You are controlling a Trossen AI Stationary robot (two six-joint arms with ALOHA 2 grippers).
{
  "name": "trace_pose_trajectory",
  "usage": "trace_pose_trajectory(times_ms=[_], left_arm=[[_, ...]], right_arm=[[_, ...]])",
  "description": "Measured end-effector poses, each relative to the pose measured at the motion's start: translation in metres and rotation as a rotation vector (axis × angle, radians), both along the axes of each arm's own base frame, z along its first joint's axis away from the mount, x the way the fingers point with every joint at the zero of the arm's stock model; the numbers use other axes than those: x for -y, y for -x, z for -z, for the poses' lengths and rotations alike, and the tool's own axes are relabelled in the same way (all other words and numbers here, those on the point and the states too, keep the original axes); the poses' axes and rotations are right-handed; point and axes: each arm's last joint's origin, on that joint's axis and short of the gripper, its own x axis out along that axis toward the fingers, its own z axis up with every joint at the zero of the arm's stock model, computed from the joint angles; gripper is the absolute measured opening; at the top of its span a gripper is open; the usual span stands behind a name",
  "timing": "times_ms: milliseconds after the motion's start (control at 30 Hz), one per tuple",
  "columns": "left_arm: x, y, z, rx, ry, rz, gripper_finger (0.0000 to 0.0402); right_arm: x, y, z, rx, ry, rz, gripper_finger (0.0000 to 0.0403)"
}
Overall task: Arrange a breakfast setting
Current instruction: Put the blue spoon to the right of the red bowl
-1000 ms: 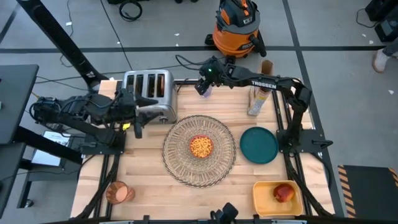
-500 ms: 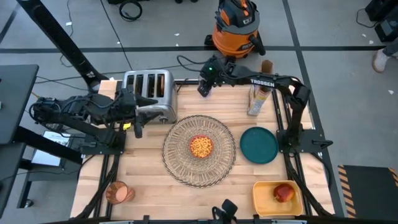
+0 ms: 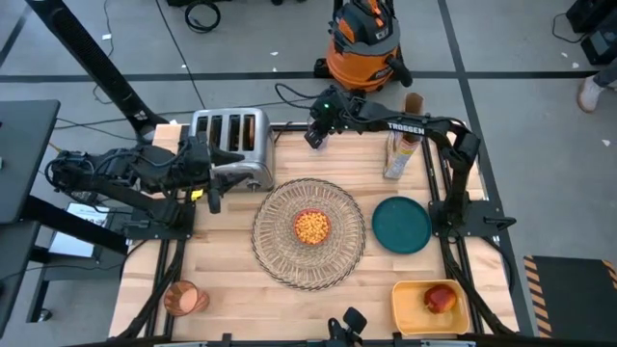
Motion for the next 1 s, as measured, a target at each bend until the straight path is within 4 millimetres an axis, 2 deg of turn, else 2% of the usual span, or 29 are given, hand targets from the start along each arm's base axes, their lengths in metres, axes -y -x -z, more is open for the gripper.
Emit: trace_pose_trajectory(times_ms=[233,633,1000], left_arm=[[0.0,0.0,0.0,0.001,0.002,-0.001,0.0217],[0.0,0.0,-0.0001,0.001,0.002,-0.001,0.0217],[0.0,0.0,-0.0001,0.001,0.002,-0.001,0.0217]], right_arm=[[-0.0003,0.0004,0.0005,-0.007,-0.004,0.0,0.007],[0.0016,0.0015,0.0005,0.017,-0.038,0.039,0.002],[0.0033,0.002,-0.0004,0.041,-0.051,0.107,0.0013]])
